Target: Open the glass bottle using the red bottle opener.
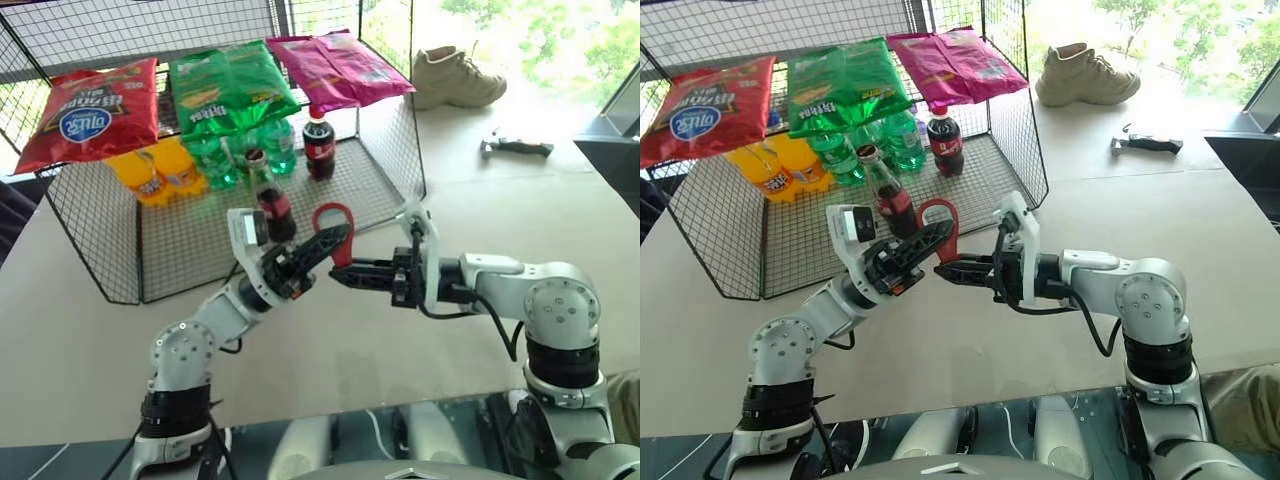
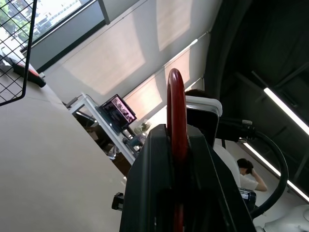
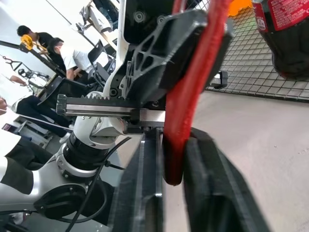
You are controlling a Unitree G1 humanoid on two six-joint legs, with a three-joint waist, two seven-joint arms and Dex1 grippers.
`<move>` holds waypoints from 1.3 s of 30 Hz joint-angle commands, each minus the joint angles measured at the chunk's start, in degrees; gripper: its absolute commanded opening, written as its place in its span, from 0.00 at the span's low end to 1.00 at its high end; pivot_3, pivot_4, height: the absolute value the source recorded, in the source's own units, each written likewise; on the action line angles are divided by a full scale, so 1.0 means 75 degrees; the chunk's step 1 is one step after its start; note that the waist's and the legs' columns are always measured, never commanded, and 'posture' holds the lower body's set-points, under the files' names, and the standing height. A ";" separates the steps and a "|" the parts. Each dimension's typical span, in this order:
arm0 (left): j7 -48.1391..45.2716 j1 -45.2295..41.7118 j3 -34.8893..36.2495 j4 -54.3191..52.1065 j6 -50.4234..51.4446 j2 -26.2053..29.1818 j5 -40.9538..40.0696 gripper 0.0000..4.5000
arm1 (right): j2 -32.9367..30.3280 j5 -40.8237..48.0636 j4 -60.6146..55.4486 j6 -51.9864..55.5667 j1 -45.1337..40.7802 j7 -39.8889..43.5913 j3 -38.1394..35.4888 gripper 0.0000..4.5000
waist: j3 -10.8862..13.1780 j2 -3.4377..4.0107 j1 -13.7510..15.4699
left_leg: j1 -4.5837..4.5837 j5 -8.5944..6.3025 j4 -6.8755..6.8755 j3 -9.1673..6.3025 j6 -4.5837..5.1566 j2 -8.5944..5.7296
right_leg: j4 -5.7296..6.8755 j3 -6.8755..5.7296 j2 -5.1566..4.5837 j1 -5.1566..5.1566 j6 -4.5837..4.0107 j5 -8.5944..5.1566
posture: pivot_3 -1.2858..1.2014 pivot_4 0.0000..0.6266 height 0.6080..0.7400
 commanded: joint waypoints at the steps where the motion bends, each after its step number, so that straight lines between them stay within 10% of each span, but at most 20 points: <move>1: 0.0108 0.0005 0.0094 -0.0021 -0.0051 0.0001 0.0085 0.00 | -0.0127 0.0264 -0.0245 0.0101 -0.0109 0.0041 0.0202 0.00 | 0.0000 0.0000 -0.0002 | -0.0001 0.0000 0.0000 0.0000 0.0000 0.0000 | 0.0000 0.0000 0.0000 0.0000 0.0000 0.0000 | 0.52 0.24 1.00; 8: 0.0010 0.0104 -0.0023 -0.0123 -0.0212 -0.0040 0.0484 0.00 | -0.0319 0.0520 -0.0100 0.0154 -0.0168 -0.0009 0.0270 0.00 | 0.0000 0.0000 0.0000 | -0.0002 -0.0003 0.0000 0.0000 0.0006 0.0000 | -0.0001 0.0000 0.0000 0.0000 0.0000 0.0000 | 0.52 0.24 1.00; 18: 0.0199 0.0405 0.0217 -0.0428 -0.0413 -0.0013 0.0780 0.99 | -0.0664 0.0120 -0.0148 -0.0470 0.0327 -0.0385 -0.0065 0.00 | 0.0001 0.0000 0.0007 | -0.0009 -0.0008 0.0000 -0.0001 0.0013 0.0001 | -0.0008 -0.0001 -0.0004 -0.0002 0.0001 0.0000 | 0.52 0.24 1.00; 24: 0.0531 0.1202 0.0169 -0.1267 -0.1197 -0.0002 0.1915 0.99 | -0.0946 -0.1790 -0.0157 -0.2223 0.1116 -0.0709 -0.0271 0.00 | 0.0002 0.0002 0.0020 | -0.0016 -0.0002 -0.0001 0.0002 0.0002 0.0000 | -0.0011 0.0001 -0.0007 -0.0006 0.0001 0.0000 | 0.52 0.24 1.00; 29: 0.0920 0.1568 -0.0518 -0.1235 -0.4054 0.0229 0.5951 0.99 | -0.1032 -0.3548 0.0086 -0.3868 0.1418 -0.0891 -0.0185 0.00 | 0.0002 0.0003 0.0062 | -0.0015 0.0001 -0.0004 0.0008 -0.0002 0.0000 | -0.0015 0.0006 -0.0005 -0.0006 0.0000 -0.0001 | 0.52 0.24 1.00; 39: 0.2486 0.0953 -0.0319 -0.0194 -0.6782 -0.0259 0.8948 0.99 | -0.0989 -0.6335 0.0683 -0.6524 0.1575 -0.0710 0.0687 0.00 | 0.0004 0.0004 0.0079 | -0.0017 0.0000 -0.0008 0.0010 -0.0002 0.0002 | -0.0023 0.0002 -0.0006 -0.0007 0.0002 0.0001 | 0.52 0.24 1.00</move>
